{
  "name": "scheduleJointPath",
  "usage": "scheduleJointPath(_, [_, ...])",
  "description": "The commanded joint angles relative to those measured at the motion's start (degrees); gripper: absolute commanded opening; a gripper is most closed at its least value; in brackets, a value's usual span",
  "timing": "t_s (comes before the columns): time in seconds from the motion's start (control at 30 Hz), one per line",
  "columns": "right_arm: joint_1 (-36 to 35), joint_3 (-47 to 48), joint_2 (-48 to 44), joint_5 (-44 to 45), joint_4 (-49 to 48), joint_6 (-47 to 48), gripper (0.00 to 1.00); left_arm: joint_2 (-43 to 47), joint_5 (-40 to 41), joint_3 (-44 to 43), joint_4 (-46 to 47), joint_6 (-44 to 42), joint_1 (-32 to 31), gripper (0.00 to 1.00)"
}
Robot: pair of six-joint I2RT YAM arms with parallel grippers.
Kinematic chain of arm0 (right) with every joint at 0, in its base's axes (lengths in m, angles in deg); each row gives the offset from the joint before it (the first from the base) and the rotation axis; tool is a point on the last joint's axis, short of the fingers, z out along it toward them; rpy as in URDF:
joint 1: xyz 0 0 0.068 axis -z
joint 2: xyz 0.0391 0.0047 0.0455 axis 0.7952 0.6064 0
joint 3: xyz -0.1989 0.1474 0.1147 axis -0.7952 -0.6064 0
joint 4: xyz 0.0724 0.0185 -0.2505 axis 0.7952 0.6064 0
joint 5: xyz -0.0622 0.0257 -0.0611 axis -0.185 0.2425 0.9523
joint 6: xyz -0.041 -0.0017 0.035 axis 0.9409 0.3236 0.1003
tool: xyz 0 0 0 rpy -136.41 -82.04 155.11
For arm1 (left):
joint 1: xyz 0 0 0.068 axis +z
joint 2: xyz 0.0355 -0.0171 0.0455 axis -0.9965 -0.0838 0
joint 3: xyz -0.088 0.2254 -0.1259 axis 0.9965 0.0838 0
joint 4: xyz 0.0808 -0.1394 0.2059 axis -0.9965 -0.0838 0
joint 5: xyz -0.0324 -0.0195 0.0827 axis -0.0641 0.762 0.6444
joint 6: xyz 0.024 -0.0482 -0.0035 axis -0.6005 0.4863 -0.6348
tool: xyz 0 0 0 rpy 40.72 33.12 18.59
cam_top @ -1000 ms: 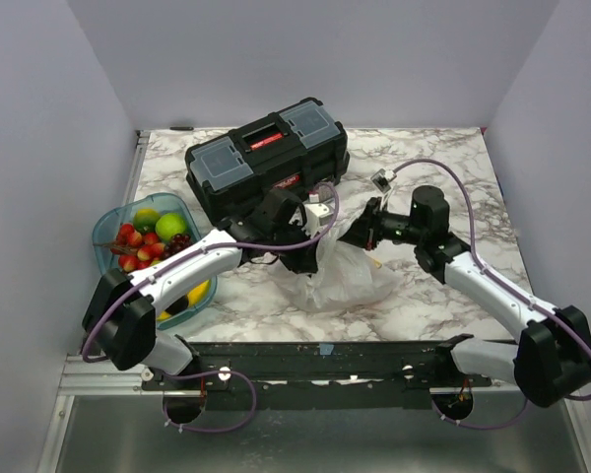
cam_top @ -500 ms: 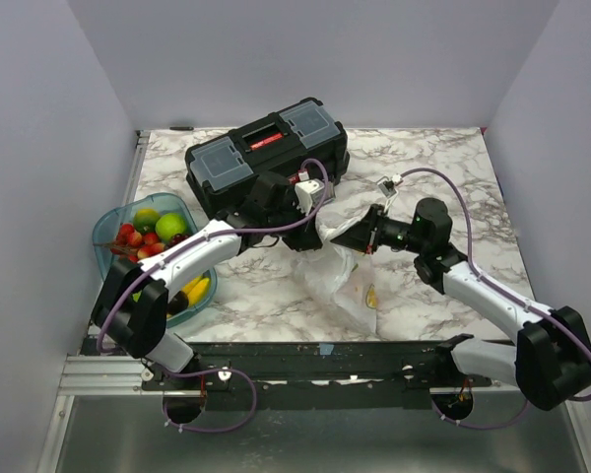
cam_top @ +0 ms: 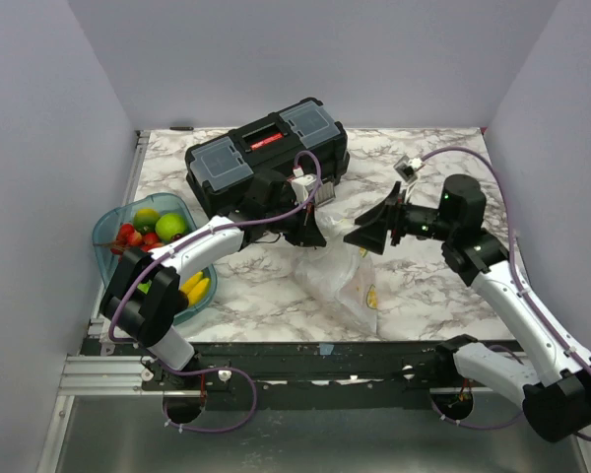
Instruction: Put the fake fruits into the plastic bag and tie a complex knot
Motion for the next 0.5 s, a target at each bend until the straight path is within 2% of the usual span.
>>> scheduleJointPath(0.0, [6.83,7.48,-0.90,-4.65,11.35,5.84,0.92,0.89,-0.81,1.91,3.46,2.80,0.43,0.00])
scheduleJointPath(0.1, [15.12,11.71,3.91,-7.10,10.04,2.88,0.86,1.24,0.07,2.68,4.10,3.42,0.40,0.00])
scheduleJointPath(0.2, [21.39,13.18,10.00,-3.91,8.94,3.34,0.64,1.51,0.54,3.07,4.28,3.69,0.38,0.00])
scheduleJointPath(0.27, [21.42,12.84,13.44,-1.38,9.76,8.00,0.54,1.60,0.89,3.26,4.36,4.20,0.40,0.00])
scheduleJointPath(0.33, [21.46,10.40,17.11,-4.37,8.82,10.78,0.45,1.35,1.44,3.35,4.43,4.71,0.39,0.00])
scheduleJointPath(0.47, [19.31,6.70,23.66,-9.12,7.73,12.59,0.43,0.16,3.28,2.31,3.32,5.51,0.52,0.00])
